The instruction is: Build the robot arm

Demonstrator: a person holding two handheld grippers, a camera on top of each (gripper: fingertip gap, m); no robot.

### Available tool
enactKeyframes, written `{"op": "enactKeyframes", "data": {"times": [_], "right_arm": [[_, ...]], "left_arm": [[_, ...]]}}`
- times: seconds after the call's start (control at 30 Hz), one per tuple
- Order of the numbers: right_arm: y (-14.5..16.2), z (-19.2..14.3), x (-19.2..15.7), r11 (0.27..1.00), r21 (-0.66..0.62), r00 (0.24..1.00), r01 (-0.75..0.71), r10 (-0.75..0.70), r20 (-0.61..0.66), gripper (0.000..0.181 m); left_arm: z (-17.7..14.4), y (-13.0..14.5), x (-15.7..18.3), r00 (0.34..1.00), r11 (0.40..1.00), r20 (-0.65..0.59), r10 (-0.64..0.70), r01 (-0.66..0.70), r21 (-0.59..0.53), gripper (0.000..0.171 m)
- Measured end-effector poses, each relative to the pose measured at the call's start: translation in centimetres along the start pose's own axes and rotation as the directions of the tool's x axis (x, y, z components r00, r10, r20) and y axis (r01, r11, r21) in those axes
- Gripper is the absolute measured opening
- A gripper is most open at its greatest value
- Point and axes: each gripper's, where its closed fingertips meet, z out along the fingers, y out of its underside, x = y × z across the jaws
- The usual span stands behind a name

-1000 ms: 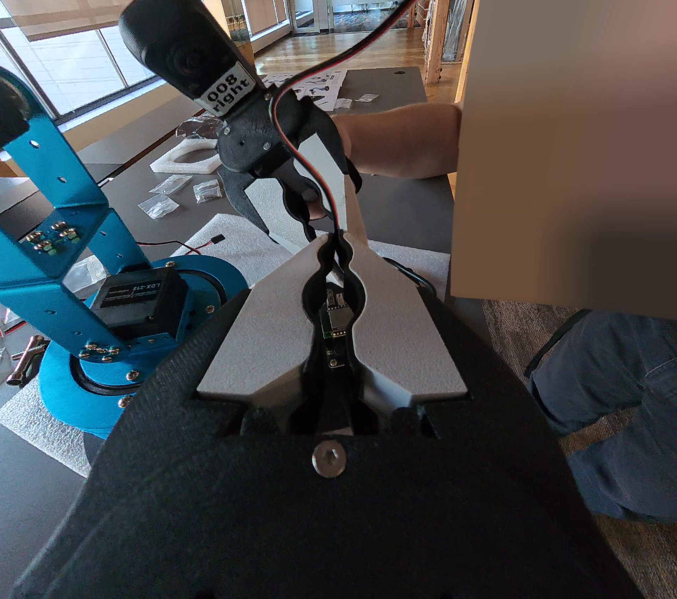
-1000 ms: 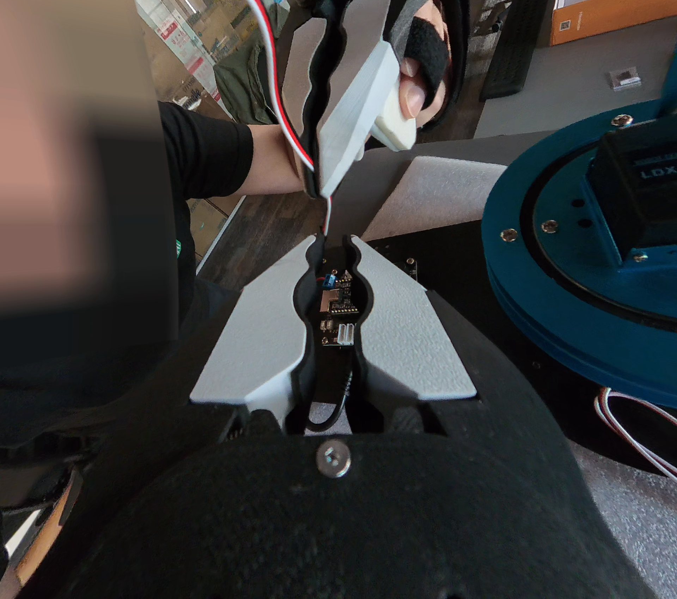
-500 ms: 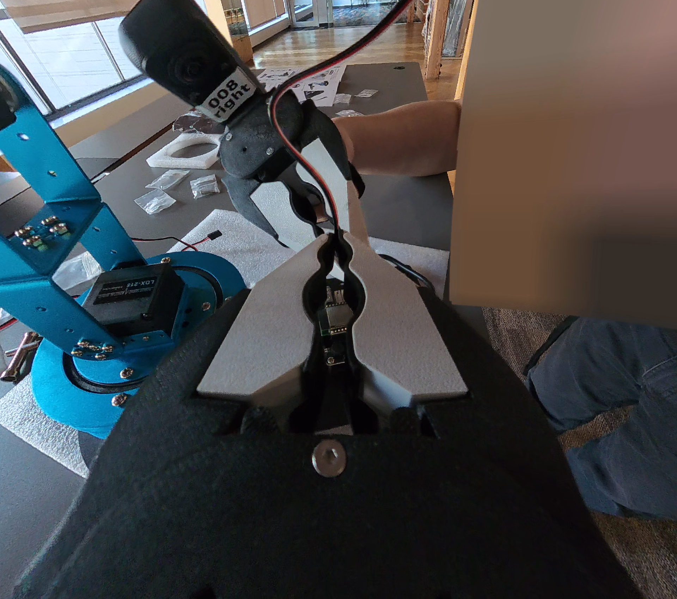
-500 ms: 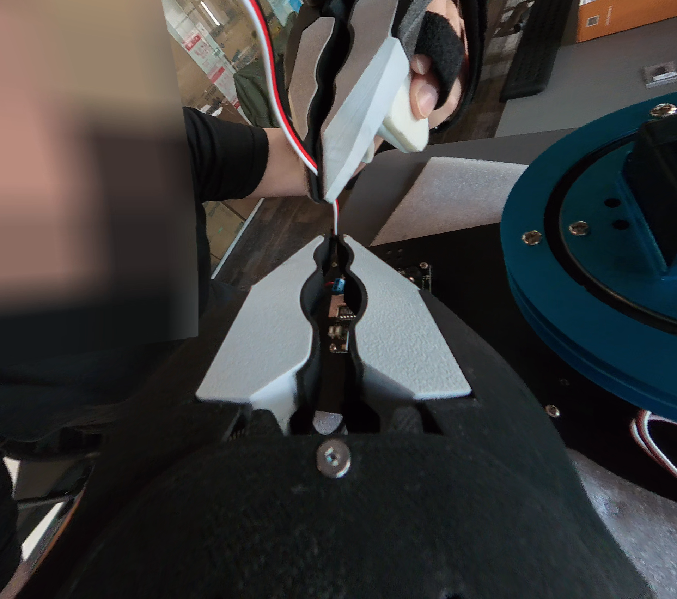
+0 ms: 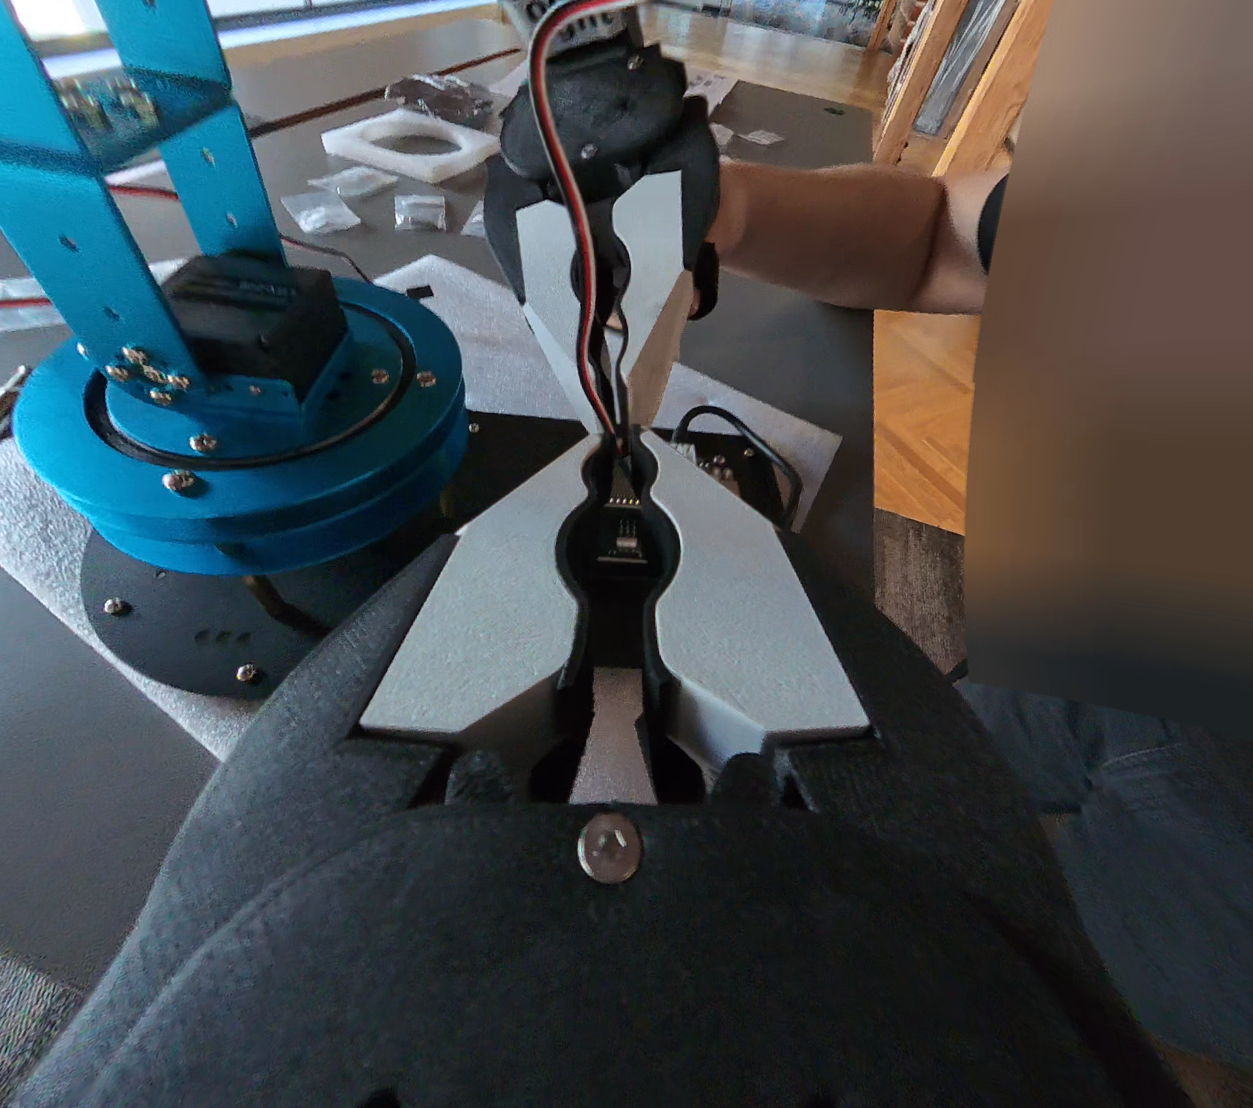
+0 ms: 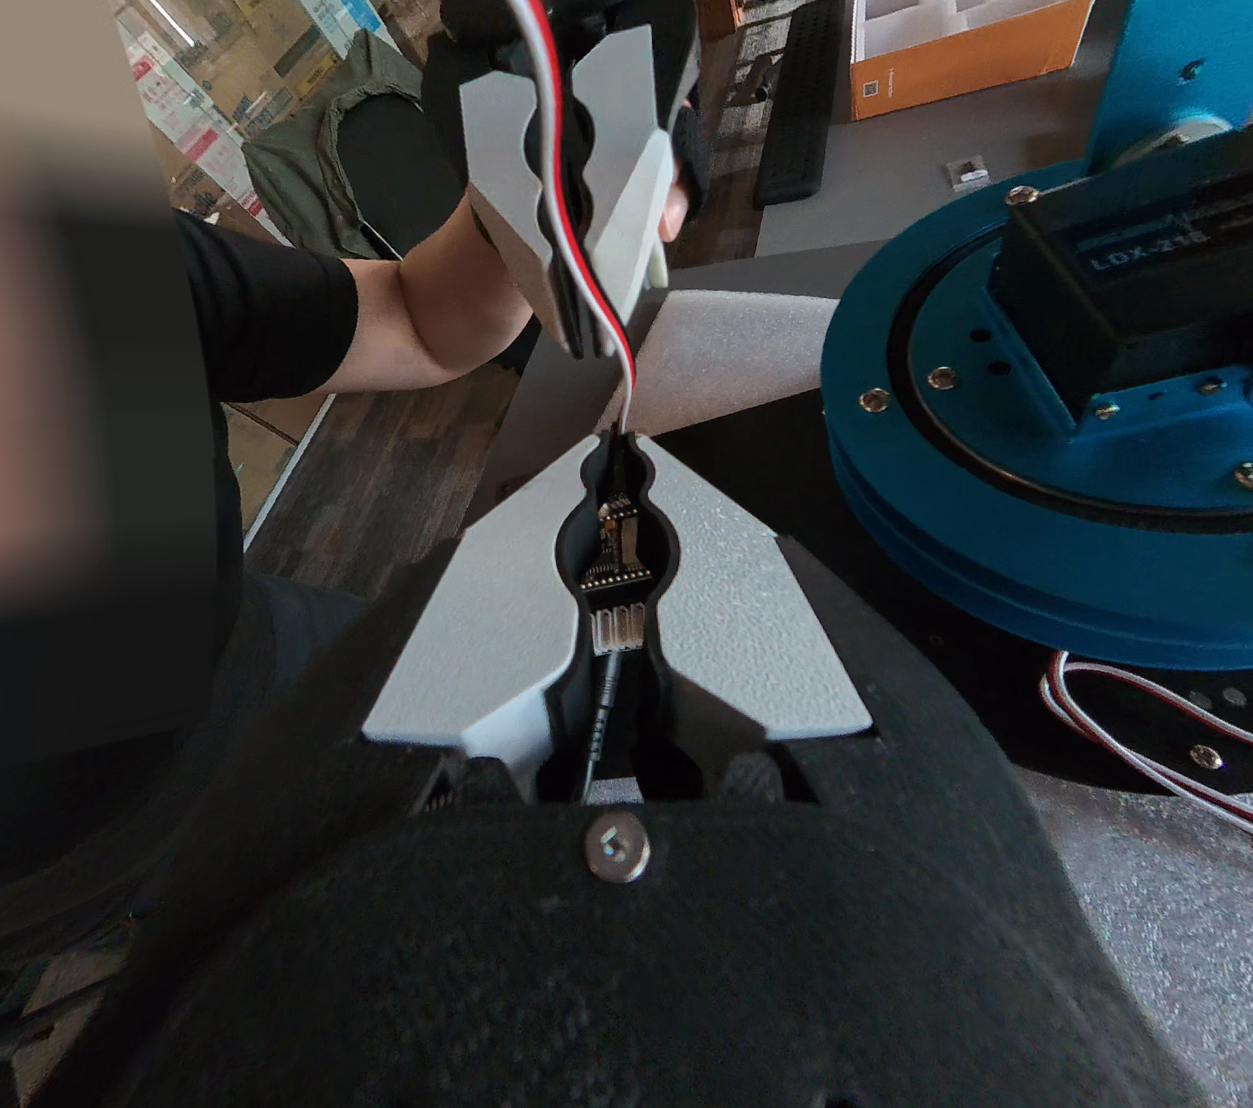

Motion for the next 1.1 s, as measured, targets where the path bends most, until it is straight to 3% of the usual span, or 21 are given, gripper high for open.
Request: {"op": "enactKeyframes", "data": {"times": [0.27,1.0,1.07,1.1], "right_arm": [[1.4,0.8,0.5,0.997,-0.07,0.999,0.033,-0.034,-0.024,0.002],[1.4,0.8,0.9,0.992,-0.094,0.994,0.082,-0.089,-0.063,0.002],[1.4,0.8,0.8,0.992,-0.097,0.994,0.084,-0.09,-0.061,0.002],[1.4,0.8,0.8,0.992,-0.095,0.994,0.085,-0.091,-0.062,0.002]], "left_arm": [[1.3,3.5,-0.6,0.999,0.989,0.023,0.032,-0.028,-0.148,0.0],[1.7,3.4,-0.6,0.999,0.983,0.007,0.032,-0.03,-0.183,0.0],[1.7,3.4,-0.7,0.999,0.983,0.022,0.031,-0.026,-0.181,0.012],[1.6,3.3,-0.8,0.999,0.984,0.026,0.03,-0.025,-0.178,0.009]]}}
